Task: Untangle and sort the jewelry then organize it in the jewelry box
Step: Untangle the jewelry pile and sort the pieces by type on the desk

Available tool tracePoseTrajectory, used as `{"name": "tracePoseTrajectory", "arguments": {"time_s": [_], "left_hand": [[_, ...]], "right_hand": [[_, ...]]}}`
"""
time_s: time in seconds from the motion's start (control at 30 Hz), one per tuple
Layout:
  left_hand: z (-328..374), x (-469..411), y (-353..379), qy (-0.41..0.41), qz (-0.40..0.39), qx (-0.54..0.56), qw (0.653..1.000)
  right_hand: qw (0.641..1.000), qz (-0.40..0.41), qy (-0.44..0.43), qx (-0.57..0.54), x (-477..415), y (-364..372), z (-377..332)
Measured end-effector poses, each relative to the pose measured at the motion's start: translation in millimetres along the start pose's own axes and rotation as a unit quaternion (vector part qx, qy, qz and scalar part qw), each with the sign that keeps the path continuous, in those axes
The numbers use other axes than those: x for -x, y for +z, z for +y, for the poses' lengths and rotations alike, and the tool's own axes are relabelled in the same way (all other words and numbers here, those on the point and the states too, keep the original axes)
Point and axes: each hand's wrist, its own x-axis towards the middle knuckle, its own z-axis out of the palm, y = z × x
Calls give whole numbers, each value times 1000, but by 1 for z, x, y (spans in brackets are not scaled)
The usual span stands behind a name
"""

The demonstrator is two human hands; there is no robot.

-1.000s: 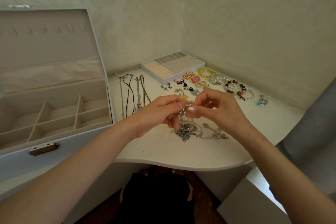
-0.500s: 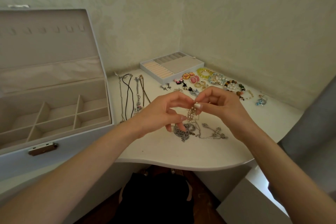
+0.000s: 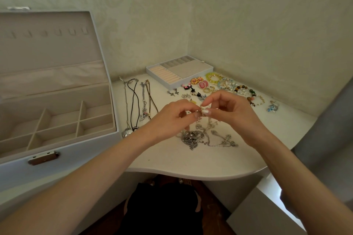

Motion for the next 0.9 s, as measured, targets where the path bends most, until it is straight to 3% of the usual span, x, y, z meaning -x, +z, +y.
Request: {"name": "tracePoseTrajectory", "arguments": {"time_s": [0.33, 0.5, 0.7, 0.9], "left_hand": [[-1, -3, -4, -65, 23, 56, 996], [-2, -3, -9, -85, -21, 143, 986], [-2, -1, -15, -88, -27, 164, 982], [0, 1, -15, -99, -48, 204, 973]], "right_hand": [[999, 16, -3, -45, -3, 0, -1], [999, 25, -3, -34, -6, -4, -3], [996, -28, -1, 81, -7, -8, 1], [985, -29, -6, 168, -6, -10, 1]]}}
